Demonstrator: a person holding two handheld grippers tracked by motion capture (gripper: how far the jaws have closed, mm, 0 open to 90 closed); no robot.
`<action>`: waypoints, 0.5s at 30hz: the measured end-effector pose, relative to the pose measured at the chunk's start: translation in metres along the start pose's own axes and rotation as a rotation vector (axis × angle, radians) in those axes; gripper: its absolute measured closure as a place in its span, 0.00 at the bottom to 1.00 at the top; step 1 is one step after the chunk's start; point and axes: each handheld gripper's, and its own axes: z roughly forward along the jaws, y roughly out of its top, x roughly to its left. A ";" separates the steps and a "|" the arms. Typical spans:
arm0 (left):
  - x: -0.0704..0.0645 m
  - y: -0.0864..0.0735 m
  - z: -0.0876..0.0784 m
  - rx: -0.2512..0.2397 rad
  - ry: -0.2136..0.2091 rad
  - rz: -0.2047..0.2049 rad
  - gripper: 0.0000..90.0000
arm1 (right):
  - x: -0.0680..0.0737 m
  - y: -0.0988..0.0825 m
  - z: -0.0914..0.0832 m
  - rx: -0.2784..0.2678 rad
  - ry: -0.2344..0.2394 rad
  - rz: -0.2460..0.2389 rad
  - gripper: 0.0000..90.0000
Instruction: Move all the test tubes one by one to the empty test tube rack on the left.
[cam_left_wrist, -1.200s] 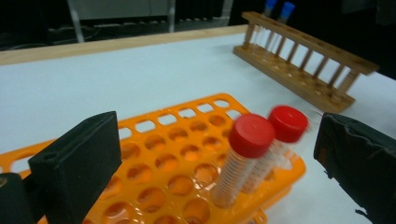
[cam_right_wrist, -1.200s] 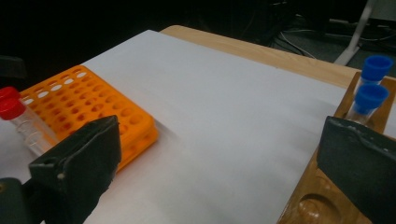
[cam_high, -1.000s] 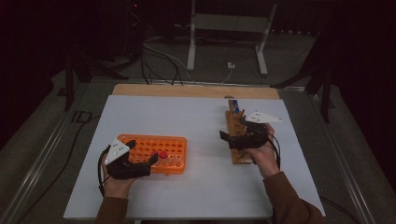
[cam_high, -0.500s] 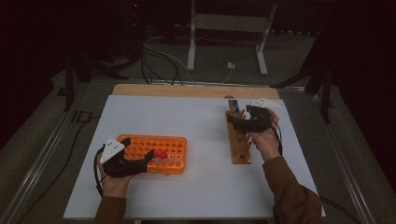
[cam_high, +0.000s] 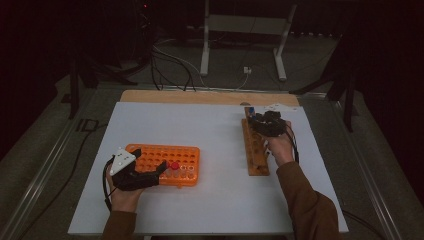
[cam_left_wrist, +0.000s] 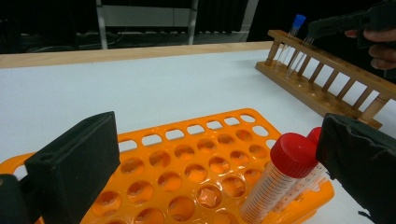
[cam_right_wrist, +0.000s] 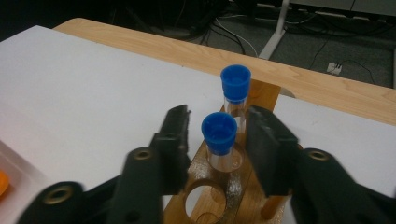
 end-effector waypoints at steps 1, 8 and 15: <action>0.000 0.000 0.000 0.000 0.000 -0.001 0.01 | 0.000 0.000 0.002 0.002 -0.004 0.001 0.70; 0.000 -0.001 0.000 0.001 -0.005 -0.003 0.01 | 0.001 -0.002 0.011 0.037 -0.027 -0.013 0.82; -0.001 -0.001 0.000 0.004 -0.009 -0.001 0.01 | 0.003 -0.003 0.014 0.052 -0.057 -0.023 0.84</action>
